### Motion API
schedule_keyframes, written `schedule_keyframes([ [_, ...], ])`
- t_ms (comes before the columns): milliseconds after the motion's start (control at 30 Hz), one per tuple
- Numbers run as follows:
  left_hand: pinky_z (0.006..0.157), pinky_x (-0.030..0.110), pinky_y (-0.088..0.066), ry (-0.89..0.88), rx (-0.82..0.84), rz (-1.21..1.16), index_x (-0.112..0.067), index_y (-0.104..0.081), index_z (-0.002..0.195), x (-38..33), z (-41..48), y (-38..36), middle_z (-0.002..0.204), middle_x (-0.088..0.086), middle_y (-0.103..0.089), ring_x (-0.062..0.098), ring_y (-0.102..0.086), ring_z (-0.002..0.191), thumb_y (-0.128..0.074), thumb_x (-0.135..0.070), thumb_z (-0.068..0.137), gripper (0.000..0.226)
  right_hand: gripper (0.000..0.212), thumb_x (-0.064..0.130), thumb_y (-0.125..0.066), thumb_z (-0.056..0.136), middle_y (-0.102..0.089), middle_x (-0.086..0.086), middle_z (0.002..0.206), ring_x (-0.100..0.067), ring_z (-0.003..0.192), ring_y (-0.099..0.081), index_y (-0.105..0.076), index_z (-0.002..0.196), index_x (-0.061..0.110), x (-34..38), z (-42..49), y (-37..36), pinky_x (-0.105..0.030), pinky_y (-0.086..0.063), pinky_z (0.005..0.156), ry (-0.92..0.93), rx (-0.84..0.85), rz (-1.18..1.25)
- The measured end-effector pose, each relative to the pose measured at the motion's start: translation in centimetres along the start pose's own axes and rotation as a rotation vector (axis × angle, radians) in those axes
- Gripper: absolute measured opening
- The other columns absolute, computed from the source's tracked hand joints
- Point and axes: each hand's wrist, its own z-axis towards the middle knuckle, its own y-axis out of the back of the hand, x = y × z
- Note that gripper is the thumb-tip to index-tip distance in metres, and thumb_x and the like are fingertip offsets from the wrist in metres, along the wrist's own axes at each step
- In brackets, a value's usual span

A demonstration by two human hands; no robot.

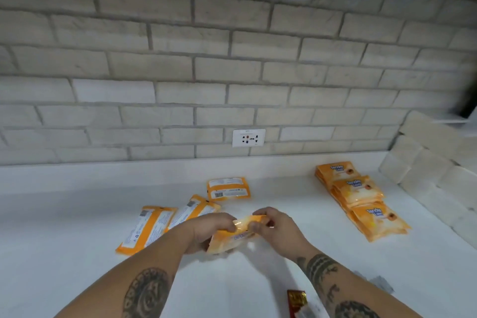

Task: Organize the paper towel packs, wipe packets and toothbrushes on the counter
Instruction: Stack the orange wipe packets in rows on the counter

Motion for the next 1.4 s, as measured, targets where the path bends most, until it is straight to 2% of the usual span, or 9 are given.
schedule_keyframes([
  [133,0.098,0.053,-0.050,-0.002,0.153,-0.293,-0.012,-0.059,0.136,-2.2,0.4,-0.6,0.128,0.021,-0.069,0.050,-0.066,0.114,-0.068,-0.033,0.078,0.063,0.040,0.025,-0.080,0.089,-0.075,-0.007,0.097,-0.013,0.074,-0.073,-0.059,0.123,0.021,2.3,-0.6,2.7,-0.028,-0.057,0.064,-0.022,-0.060,0.340],
  [233,0.101,0.061,-0.046,-0.023,0.203,-0.448,-0.009,-0.069,0.130,-4.4,0.6,-2.0,0.129,0.022,-0.068,0.049,-0.063,0.119,-0.062,-0.054,0.081,0.067,0.028,0.026,-0.076,0.092,-0.074,-0.002,0.079,-0.011,0.062,-0.069,-0.064,0.107,0.007,3.4,-1.5,4.6,-0.027,-0.053,0.052,-0.050,-0.162,0.325],
  [333,0.097,0.059,-0.049,-0.091,0.229,-0.505,-0.017,-0.076,0.120,-6.1,0.8,-3.4,0.129,0.017,-0.069,0.043,-0.062,0.124,-0.047,-0.072,0.088,0.070,0.030,0.035,-0.077,0.090,-0.076,-0.003,0.075,-0.017,0.066,-0.073,-0.064,0.093,0.008,3.1,-1.9,6.3,-0.035,-0.059,0.057,-0.096,-0.280,0.297],
  [467,0.082,0.049,-0.057,-0.153,0.102,-0.368,-0.013,-0.063,0.134,-7.3,1.7,-5.6,0.119,0.013,-0.075,0.033,-0.073,0.102,-0.066,-0.046,0.087,0.058,0.032,0.039,-0.077,0.090,-0.077,-0.002,0.078,-0.017,0.068,-0.075,-0.064,0.091,0.010,2.5,-2.6,8.0,-0.033,-0.059,0.058,-0.114,-0.387,0.315],
  [667,0.100,0.058,-0.051,-0.208,0.037,-0.354,-0.014,-0.067,0.121,-8.8,2.6,-7.8,0.114,0.013,-0.077,0.038,-0.070,0.113,-0.063,-0.035,0.099,0.031,0.029,0.036,-0.074,0.093,-0.078,-0.003,0.084,-0.014,0.069,-0.075,-0.065,0.097,0.008,2.4,-4.0,9.5,-0.024,-0.054,0.054,-0.085,-0.429,0.418],
  [900,0.084,0.048,-0.058,-0.270,-0.052,-0.381,-0.019,-0.065,0.123,-10.6,4.3,-10.9,0.109,0.009,-0.078,0.033,-0.074,0.102,-0.066,-0.037,0.097,0.031,0.017,0.033,-0.067,0.098,-0.078,-0.001,0.097,-0.017,0.084,-0.073,-0.067,0.105,0.018,0.4,-5.7,12.1,-0.034,-0.058,0.070,-0.063,-0.408,0.498],
  [1100,0.065,0.032,-0.056,-0.280,-0.052,-0.288,-0.021,-0.066,0.120,-12.8,5.3,-15.2,0.105,0.004,-0.079,0.021,-0.076,0.088,-0.071,-0.029,0.095,0.027,0.006,0.027,-0.066,0.099,-0.076,0.000,0.090,-0.013,0.073,-0.070,-0.068,0.098,0.021,-2.7,-5.6,15.6,-0.026,-0.052,0.057,-0.089,-0.532,0.454],
  [1233,0.064,0.032,-0.058,-0.296,-0.079,-0.194,-0.018,-0.066,0.115,-15.1,7.0,-17.0,0.101,0.003,-0.080,0.017,-0.076,0.083,-0.069,-0.009,0.095,0.022,0.005,0.028,-0.067,0.098,-0.077,0.001,0.093,-0.019,0.083,-0.072,-0.069,0.097,0.024,-4.7,-4.4,18.2,-0.032,-0.054,0.066,-0.086,-0.569,0.450],
  [1400,0.068,0.033,-0.058,-0.317,-0.130,-0.210,-0.019,-0.065,0.113,-18.9,9.6,-20.9,0.105,0.004,-0.079,0.021,-0.076,0.090,-0.069,-0.009,0.096,0.021,0.003,0.029,-0.067,0.098,-0.077,0.002,0.092,-0.019,0.082,-0.075,-0.068,0.096,0.026,-6.9,-3.3,23.1,-0.040,-0.062,0.075,-0.077,-0.588,0.445],
])
